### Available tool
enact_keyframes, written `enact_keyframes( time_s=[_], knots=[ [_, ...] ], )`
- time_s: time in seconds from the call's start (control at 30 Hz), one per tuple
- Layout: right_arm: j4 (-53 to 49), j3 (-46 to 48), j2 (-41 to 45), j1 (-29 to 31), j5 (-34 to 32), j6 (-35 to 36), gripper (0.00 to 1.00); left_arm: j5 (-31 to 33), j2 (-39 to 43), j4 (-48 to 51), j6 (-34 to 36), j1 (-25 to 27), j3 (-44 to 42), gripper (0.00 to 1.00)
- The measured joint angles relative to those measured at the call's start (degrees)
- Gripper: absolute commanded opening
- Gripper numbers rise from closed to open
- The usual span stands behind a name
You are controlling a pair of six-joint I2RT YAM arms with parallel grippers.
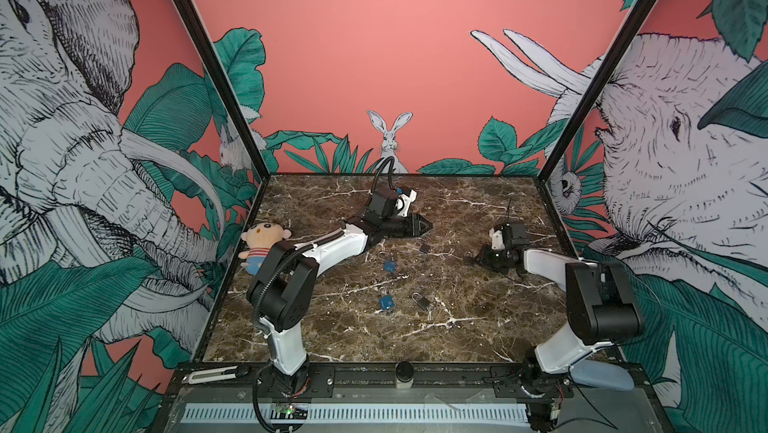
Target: Lock with the key
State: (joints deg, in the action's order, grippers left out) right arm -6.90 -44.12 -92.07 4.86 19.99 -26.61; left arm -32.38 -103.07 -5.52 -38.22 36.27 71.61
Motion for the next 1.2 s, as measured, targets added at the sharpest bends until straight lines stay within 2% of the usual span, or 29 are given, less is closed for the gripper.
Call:
enact_keyframes(
  time_s=[0.37,0.57,0.87,1.2],
  knots=[
    [-5.4,-0.3,14.6,1.5,-2.3,0.3,0.27,0.5,0.7,-0.1,0.3,-0.4,-1.6,0.35],
    [-7.7,-3.3,16.1,6.8,-2.9,4.1,0.32,2.1,5.4,2.1,1.4,-2.1,-4.4,0.33],
    [-7.8,-10.7,7.1,15.6,-4.2,12.3,0.40,5.8,13.9,6.1,3.4,-6.9,-12.6,0.32],
    [-7.1,-20.5,-9.0,20.6,-4.8,18.8,0.44,5.6,17.9,6.1,1.8,-12.8,-21.1,0.32]
  ],
)
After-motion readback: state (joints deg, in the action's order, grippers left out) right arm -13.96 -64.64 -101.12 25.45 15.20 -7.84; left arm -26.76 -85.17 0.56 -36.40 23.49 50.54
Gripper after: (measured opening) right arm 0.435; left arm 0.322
